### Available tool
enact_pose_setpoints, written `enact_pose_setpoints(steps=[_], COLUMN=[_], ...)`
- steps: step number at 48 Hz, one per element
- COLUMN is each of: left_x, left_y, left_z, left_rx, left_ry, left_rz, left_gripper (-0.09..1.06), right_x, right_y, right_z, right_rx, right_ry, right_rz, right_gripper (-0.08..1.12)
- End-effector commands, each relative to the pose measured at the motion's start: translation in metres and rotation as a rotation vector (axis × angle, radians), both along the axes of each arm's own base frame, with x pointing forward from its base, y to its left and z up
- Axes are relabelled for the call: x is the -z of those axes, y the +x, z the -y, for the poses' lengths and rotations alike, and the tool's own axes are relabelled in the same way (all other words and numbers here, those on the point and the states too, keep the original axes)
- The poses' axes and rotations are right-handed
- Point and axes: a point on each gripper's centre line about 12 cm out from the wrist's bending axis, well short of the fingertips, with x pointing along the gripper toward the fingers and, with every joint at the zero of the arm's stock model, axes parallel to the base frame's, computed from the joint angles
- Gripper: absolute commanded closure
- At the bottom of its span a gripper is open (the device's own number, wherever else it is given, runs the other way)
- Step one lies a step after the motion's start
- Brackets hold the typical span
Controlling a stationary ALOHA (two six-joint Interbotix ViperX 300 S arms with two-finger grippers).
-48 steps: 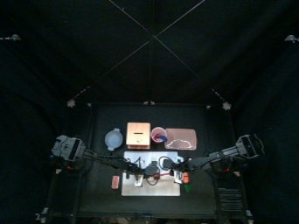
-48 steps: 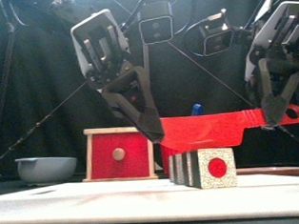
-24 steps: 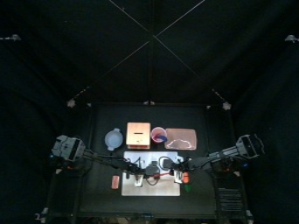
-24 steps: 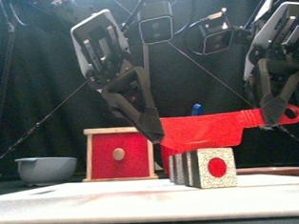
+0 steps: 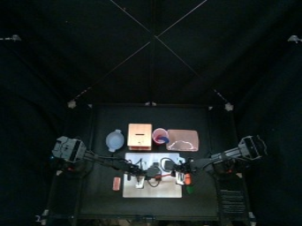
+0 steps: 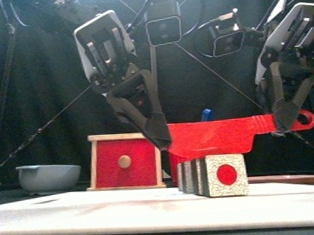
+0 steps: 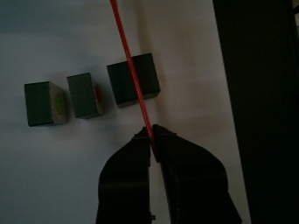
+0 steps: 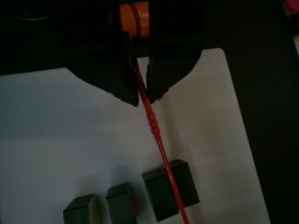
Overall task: Place sushi on board then cut the sushi with the knife then place the pieces on the plate
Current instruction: Cut the sushi into 4 pieces
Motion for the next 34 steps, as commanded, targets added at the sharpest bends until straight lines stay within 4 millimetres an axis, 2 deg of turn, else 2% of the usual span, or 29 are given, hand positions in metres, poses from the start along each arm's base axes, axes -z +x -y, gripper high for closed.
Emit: enact_pose_setpoints(steps=[1, 13, 34], left_x=[-0.0182, -0.0202, -0.0155], left_y=[0.0001, -0.0001, 0.0003], left_z=[0.0103, 0.0101, 0.0102], left_rx=[0.026, 0.029, 0.03], left_ry=[-0.008, -0.006, -0.002], left_rz=[0.039, 0.045, 0.034], left_gripper=[0.55, 0.55, 0.55], right_x=[-0.0105, -0.0162, -0.0105], right_y=[0.001, 0.0002, -0.0012], right_z=[0.0058, 0.0065, 0.0066], right_rx=[0.021, 0.022, 0.024], right_ry=[0.005, 0.007, 0.006], right_rz=[0.031, 0.049, 0.03], right_gripper=[0.55, 0.55, 0.55])
